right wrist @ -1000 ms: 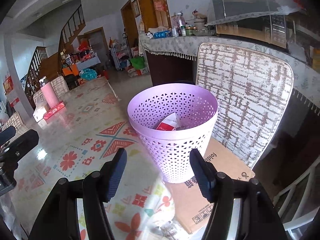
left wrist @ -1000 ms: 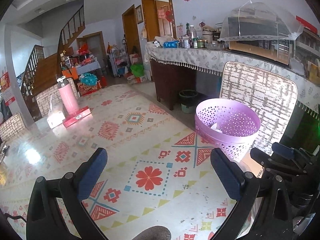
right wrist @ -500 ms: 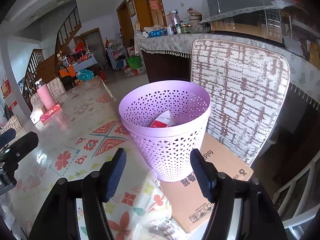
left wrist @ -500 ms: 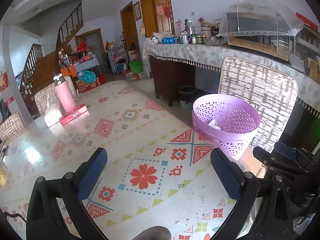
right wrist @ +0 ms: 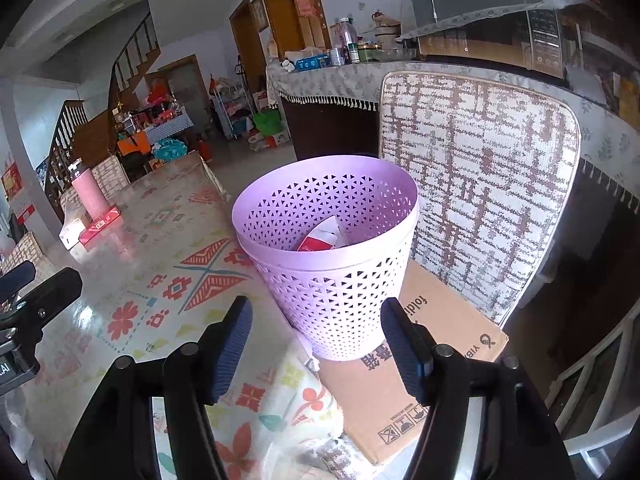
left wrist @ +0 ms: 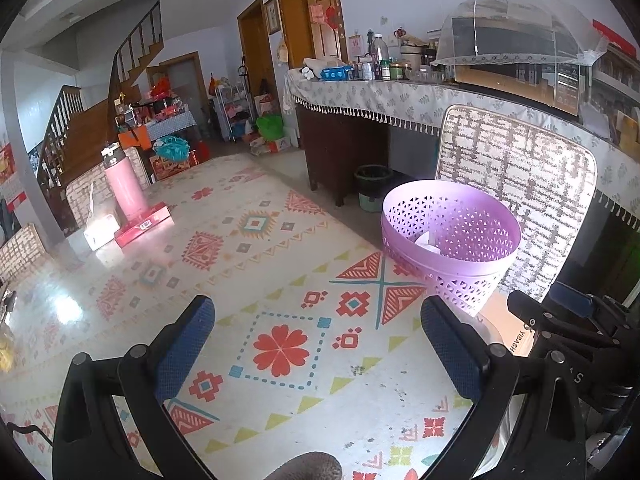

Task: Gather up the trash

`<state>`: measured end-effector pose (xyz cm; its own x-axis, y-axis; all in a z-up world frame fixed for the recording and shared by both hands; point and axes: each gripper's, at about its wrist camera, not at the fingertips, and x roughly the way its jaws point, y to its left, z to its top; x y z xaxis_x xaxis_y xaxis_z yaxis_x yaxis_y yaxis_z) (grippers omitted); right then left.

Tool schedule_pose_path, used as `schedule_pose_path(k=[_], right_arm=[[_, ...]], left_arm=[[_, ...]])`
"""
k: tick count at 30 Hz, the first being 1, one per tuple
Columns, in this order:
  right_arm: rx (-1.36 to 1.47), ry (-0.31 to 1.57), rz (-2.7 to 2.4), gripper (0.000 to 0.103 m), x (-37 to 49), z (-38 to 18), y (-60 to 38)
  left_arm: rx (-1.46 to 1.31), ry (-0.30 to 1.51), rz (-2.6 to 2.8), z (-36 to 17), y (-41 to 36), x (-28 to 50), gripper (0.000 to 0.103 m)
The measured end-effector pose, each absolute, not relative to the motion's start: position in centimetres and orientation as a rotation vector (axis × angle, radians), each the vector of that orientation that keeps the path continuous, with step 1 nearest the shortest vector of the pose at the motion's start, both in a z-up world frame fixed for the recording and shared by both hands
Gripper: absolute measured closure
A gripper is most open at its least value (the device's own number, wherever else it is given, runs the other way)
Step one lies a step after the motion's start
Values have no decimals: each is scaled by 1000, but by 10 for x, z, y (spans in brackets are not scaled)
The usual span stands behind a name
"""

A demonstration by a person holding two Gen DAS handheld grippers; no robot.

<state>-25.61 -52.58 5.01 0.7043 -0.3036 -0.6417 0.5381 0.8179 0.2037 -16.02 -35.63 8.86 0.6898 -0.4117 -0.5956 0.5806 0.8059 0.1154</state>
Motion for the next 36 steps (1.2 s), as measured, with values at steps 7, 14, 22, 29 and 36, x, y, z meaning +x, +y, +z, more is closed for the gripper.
schedule_pose_path(k=[7,14,22,29,36], right_arm=[[401,635,-477,32,-255,49,-526],[413,634,-479,32,-257,46,-529],[421,645,-479,32,-256,41,-532],[424,648,-480,31,-256,39,-532],[428,649,-482,31,-256,36,-535]], left_arm=[[315,587,-569,87,-359,-161,1],[319,600,-571,83,-360,-160,1],[324,609,-574,79,-362,-158,1],[322,622,-569,75,-362,-155,1],[330,630,-571,72,-365,-153,1]])
